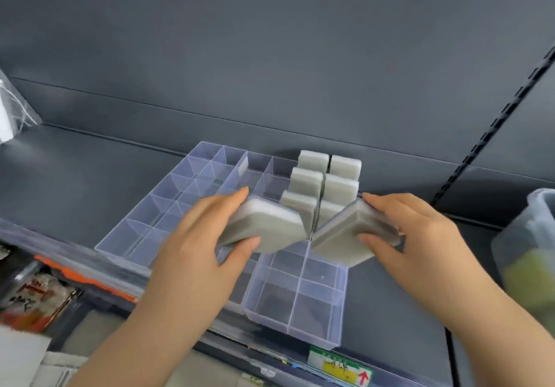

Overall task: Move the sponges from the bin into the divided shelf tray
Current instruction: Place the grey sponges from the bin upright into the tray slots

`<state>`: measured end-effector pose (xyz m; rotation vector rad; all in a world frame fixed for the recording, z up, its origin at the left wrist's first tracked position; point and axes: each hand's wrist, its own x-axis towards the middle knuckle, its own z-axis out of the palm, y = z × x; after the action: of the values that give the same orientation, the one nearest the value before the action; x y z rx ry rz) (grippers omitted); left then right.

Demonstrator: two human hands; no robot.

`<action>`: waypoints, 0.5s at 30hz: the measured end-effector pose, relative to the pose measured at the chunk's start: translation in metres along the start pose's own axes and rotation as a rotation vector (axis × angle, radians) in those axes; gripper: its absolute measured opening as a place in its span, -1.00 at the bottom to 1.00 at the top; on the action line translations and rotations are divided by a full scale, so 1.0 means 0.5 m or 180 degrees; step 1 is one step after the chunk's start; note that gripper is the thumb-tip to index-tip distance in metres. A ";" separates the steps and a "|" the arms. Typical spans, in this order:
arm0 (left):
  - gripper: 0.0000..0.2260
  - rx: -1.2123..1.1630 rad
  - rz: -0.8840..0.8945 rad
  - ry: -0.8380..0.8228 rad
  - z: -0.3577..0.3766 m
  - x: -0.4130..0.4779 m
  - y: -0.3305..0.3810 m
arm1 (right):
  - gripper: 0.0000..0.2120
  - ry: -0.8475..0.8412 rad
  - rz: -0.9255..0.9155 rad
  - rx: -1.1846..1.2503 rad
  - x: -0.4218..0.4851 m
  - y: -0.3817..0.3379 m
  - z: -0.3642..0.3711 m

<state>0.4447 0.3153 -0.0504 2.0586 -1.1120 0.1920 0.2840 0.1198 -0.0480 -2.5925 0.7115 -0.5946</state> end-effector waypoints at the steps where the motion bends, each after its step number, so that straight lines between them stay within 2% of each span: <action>1: -0.56 -0.0082 0.0011 -0.0067 0.007 0.014 -0.013 | -0.53 0.0003 0.0091 -0.0022 0.001 -0.003 0.004; 5: -0.56 -0.0151 0.0310 -0.0252 0.019 0.056 -0.056 | -0.53 -0.0105 0.0384 -0.0196 -0.008 -0.031 0.030; 10: -0.54 -0.0434 0.0593 -0.0723 0.008 0.100 -0.122 | -0.54 0.0042 0.0884 -0.0484 -0.012 -0.089 0.070; 15: -0.54 -0.0662 0.0831 -0.0956 0.005 0.134 -0.162 | -0.55 0.0015 0.1280 -0.0619 -0.004 -0.133 0.093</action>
<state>0.5471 0.2959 -0.0667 1.7910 -1.5179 -0.1067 0.3307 0.1856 -0.0566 -2.5082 1.3065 -0.4213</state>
